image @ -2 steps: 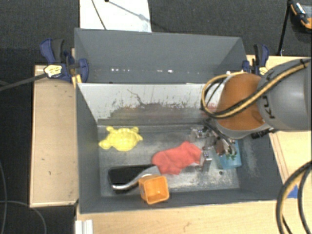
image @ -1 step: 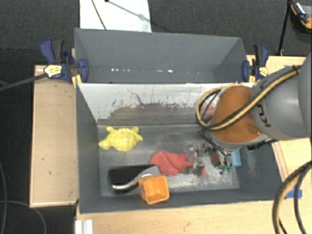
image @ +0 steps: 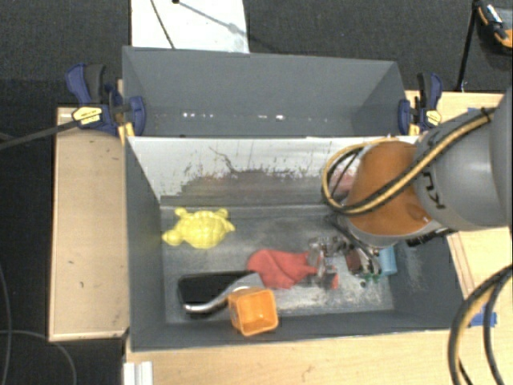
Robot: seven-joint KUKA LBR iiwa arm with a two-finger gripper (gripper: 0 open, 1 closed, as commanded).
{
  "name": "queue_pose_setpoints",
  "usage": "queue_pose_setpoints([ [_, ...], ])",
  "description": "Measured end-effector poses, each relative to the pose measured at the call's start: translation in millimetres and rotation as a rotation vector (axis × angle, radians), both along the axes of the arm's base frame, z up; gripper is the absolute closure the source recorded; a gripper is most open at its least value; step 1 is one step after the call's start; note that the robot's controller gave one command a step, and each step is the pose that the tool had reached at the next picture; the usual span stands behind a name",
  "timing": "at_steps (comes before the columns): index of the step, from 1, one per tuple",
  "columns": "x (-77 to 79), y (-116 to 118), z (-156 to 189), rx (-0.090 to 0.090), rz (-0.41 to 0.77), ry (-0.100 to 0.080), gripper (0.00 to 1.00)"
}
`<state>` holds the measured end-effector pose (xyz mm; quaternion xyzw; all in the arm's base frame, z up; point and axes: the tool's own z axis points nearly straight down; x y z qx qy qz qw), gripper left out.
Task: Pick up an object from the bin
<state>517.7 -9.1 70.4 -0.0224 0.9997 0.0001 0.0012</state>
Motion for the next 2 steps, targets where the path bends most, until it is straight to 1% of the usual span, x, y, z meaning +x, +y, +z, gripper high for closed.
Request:
queue_pose_setpoints([
  [1, -5.3, -46.2, 8.8, 0.002, 0.015, -0.002, 1.00],
  [2, -14.1, -66.8, 6.7, -0.005, 0.006, 0.001, 1.00],
])
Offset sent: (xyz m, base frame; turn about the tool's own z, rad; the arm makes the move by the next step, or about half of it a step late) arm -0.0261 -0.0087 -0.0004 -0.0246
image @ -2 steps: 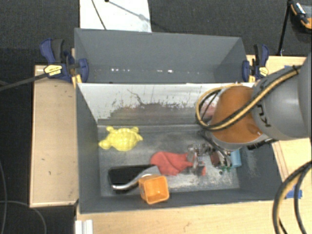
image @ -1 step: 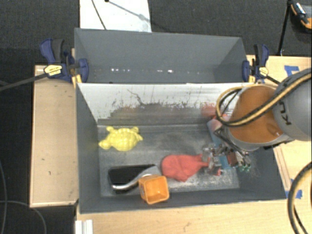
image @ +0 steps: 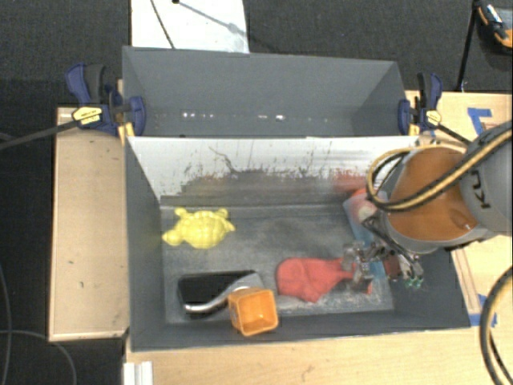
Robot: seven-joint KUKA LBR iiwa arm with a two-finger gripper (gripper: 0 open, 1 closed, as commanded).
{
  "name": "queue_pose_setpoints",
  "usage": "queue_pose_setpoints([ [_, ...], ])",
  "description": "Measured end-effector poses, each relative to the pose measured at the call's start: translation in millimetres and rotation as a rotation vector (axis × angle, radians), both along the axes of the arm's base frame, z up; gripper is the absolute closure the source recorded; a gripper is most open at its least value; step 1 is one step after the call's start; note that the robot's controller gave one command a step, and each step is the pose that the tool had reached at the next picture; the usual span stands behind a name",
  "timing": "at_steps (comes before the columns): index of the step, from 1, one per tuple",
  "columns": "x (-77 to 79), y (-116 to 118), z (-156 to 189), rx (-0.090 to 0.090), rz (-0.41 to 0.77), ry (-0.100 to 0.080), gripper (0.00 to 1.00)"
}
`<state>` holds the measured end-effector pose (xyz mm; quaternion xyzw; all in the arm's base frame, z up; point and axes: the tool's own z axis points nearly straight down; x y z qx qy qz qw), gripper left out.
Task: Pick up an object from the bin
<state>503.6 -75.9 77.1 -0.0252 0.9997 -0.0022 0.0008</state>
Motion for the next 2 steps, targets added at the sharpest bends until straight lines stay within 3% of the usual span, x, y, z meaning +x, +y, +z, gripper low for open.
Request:
queue_pose_setpoints([
  [1, -24.3, 50.0, 80.8, 0.005, 0.098, 0.001, 1.00],
  [2, -24.3, 50.0, 80.8, 0.005, 0.099, 0.001, 1.00],
])
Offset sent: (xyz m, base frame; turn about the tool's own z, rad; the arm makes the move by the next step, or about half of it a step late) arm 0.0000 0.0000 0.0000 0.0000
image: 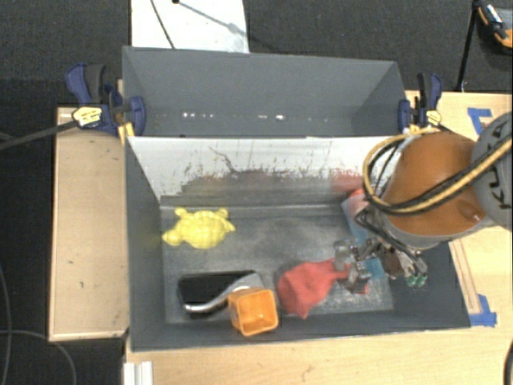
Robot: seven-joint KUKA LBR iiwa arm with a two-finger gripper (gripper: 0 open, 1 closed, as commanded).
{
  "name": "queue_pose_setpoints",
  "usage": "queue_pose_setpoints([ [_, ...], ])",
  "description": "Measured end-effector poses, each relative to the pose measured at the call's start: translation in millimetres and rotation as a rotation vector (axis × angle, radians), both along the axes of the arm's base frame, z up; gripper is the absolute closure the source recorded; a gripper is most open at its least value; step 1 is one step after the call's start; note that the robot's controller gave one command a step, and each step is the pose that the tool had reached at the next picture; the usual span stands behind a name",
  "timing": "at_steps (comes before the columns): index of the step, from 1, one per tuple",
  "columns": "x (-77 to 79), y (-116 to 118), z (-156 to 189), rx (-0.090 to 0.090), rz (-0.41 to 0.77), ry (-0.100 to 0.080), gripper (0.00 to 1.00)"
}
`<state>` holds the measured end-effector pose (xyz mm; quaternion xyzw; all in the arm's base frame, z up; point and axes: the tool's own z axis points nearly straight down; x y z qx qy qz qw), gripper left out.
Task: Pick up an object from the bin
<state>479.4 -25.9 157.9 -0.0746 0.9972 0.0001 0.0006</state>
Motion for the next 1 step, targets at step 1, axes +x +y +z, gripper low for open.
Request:
queue_pose_setpoints([
  [1, 25.6, 31.2, 15.8, 0.000, 0.015, -0.001, 1.00],
])
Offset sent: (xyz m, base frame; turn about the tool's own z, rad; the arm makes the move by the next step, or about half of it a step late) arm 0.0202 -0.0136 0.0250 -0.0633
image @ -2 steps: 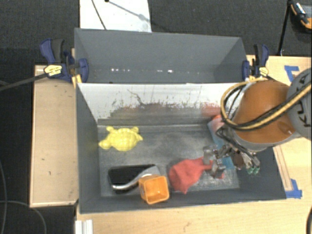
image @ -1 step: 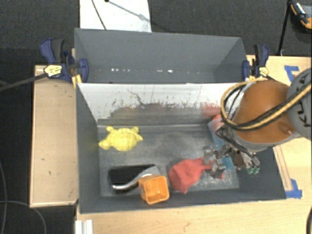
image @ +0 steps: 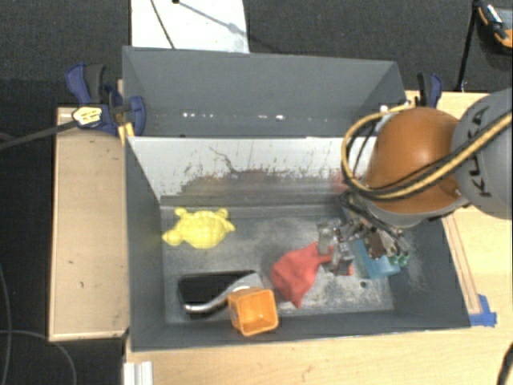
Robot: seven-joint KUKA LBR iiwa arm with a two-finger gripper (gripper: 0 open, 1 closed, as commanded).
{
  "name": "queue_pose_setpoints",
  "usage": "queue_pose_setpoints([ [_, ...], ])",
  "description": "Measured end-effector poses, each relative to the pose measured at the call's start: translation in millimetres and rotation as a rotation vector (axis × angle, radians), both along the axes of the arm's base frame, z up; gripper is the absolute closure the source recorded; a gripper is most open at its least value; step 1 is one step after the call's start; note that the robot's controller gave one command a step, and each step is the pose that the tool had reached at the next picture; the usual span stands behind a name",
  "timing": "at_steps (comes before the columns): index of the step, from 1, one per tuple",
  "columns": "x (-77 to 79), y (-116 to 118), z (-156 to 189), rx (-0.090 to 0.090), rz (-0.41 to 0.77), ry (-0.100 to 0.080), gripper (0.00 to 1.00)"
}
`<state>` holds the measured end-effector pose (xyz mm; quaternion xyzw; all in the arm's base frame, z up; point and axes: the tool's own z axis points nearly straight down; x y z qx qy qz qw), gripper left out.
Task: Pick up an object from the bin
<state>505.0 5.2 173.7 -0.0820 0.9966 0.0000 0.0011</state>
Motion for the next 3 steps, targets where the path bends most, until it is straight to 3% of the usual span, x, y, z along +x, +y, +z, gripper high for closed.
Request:
queue_pose_setpoints([
  [2, -3.6, -26.4, 7.9, 0.000, 0.032, 0.002, 1.00],
  [3, -18.7, -49.0, 55.9, 0.001, 0.094, 0.000, 1.00],
])
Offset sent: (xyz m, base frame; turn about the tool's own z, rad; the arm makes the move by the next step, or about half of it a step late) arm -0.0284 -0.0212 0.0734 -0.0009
